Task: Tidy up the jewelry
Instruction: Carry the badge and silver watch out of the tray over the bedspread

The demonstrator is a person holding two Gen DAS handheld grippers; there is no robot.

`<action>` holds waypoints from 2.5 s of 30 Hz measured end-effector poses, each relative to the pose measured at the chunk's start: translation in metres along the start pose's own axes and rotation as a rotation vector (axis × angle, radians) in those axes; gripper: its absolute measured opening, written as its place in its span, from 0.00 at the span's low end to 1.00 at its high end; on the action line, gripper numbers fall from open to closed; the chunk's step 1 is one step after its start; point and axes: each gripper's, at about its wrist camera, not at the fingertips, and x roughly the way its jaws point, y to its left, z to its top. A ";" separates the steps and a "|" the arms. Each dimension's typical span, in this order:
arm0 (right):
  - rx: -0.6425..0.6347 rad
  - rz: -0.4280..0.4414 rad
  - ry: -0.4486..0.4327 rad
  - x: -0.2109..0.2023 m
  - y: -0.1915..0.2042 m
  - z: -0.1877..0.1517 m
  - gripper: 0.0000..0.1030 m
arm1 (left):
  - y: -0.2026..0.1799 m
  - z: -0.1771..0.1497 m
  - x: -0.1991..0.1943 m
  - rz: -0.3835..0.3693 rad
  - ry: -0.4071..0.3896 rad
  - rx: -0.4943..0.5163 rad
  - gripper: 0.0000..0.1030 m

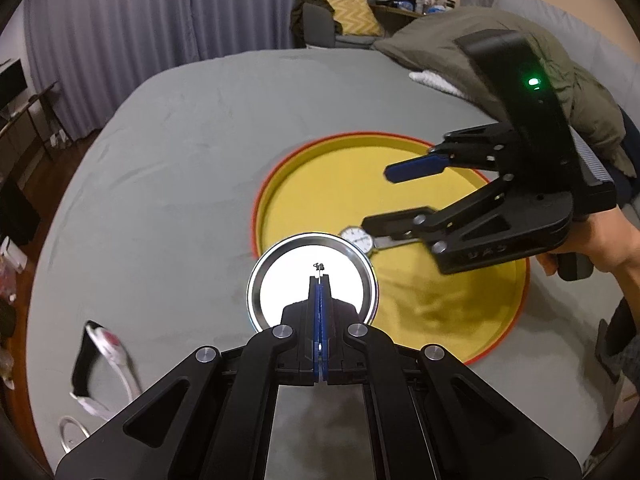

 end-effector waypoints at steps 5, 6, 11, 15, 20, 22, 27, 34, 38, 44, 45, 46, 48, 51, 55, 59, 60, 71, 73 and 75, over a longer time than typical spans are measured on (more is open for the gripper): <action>-0.032 -0.004 0.049 0.025 0.005 -0.004 0.57 | 0.003 -0.006 0.009 -0.003 0.012 -0.007 0.00; -0.042 -0.006 0.058 0.030 0.007 -0.005 0.57 | 0.005 -0.007 0.010 -0.001 0.014 -0.011 0.00; -0.069 -0.017 0.092 0.049 0.009 -0.010 0.57 | 0.011 -0.008 0.016 0.007 0.022 -0.029 0.00; -0.042 0.010 0.104 0.056 0.000 -0.014 0.55 | 0.008 -0.008 0.022 0.005 0.031 -0.033 0.00; -0.010 0.014 0.079 0.050 -0.012 -0.017 0.36 | -0.001 -0.009 0.032 -0.006 0.041 -0.030 0.00; 0.013 0.034 0.072 0.048 -0.018 -0.018 0.35 | -0.005 -0.010 0.036 -0.011 0.045 -0.024 0.00; 0.019 0.027 0.053 0.044 -0.019 -0.022 0.35 | -0.007 -0.011 0.035 -0.013 0.041 -0.022 0.00; 0.026 0.014 0.033 0.037 -0.019 -0.024 0.35 | 0.003 -0.014 0.027 -0.010 0.032 -0.033 0.00; 0.028 0.003 0.005 0.026 -0.019 -0.021 0.35 | 0.003 -0.014 0.023 -0.009 0.026 -0.031 0.00; 0.027 -0.018 -0.036 0.009 -0.014 -0.010 0.35 | 0.001 -0.010 0.013 -0.010 0.011 -0.029 0.00; 0.028 -0.022 -0.046 0.004 -0.014 -0.008 0.35 | 0.000 -0.009 0.010 -0.010 0.006 -0.027 0.00; 0.028 -0.027 -0.052 0.001 -0.013 -0.006 0.35 | 0.000 -0.009 0.008 -0.008 0.002 -0.026 0.00; 0.030 -0.031 -0.066 -0.005 -0.012 -0.003 0.35 | -0.001 -0.008 0.004 -0.006 -0.002 -0.024 0.00; 0.030 -0.038 -0.084 -0.014 -0.011 0.000 0.35 | -0.002 -0.007 -0.002 -0.003 -0.008 -0.022 0.00; 0.025 -0.050 -0.105 -0.029 -0.003 0.003 0.35 | -0.006 -0.004 -0.015 0.001 -0.025 -0.017 0.00; 0.021 -0.063 -0.132 -0.049 0.003 0.007 0.35 | -0.009 -0.001 -0.031 0.000 -0.050 -0.017 0.00; 0.020 -0.067 -0.141 -0.055 0.005 0.008 0.35 | -0.009 -0.002 -0.035 -0.001 -0.053 -0.015 0.00; 0.010 -0.118 -0.195 -0.114 0.030 0.012 0.35 | -0.013 0.000 -0.086 -0.018 -0.126 -0.008 0.00; 0.005 -0.128 -0.206 -0.125 0.038 0.013 0.35 | -0.013 -0.002 -0.099 -0.019 -0.140 -0.004 0.00; -0.002 -0.141 -0.216 -0.135 0.047 0.015 0.35 | -0.011 -0.003 -0.109 -0.018 -0.151 -0.003 0.00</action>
